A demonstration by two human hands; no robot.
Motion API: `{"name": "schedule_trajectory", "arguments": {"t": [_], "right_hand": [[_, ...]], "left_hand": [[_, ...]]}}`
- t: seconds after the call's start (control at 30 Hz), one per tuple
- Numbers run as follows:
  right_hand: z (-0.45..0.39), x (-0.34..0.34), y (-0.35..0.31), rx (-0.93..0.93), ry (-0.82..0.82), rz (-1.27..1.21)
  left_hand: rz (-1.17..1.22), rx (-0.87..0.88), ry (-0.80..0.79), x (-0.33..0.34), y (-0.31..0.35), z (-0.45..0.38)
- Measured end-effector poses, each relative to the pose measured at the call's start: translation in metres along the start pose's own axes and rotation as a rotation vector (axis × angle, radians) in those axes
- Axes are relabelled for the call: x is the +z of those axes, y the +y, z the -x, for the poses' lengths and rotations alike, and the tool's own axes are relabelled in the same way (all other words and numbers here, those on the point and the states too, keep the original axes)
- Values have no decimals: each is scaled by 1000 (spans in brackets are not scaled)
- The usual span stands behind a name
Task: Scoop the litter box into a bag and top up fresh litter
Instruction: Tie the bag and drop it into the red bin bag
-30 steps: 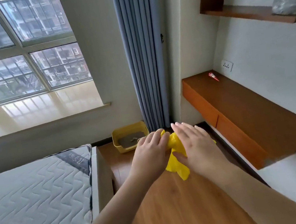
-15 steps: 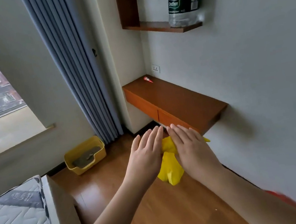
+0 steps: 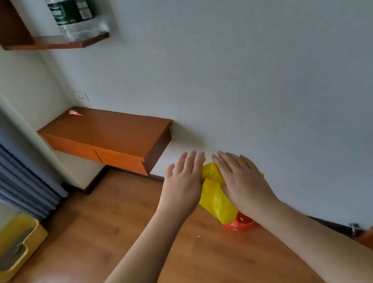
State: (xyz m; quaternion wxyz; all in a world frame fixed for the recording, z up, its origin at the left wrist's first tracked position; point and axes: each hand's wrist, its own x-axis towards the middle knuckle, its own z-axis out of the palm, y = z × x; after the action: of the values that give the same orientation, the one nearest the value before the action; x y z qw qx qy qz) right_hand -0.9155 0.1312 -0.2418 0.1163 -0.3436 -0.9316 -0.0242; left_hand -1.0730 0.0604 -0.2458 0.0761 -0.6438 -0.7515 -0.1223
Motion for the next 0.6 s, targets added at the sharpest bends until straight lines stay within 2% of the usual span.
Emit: {"name": "schedule_trajectory", "arguments": {"t": [0.17,0.3,0.6], "right_hand": [[40,-3,67,128,-45,16],[52,-5,100,215,-43,19],[15,21,126,382,-64,14]], "left_hand": [[10,121,-88,24,65,-34],[14,207,-117,34,93,-59],[45,369,-168,72,84,-126]]}}
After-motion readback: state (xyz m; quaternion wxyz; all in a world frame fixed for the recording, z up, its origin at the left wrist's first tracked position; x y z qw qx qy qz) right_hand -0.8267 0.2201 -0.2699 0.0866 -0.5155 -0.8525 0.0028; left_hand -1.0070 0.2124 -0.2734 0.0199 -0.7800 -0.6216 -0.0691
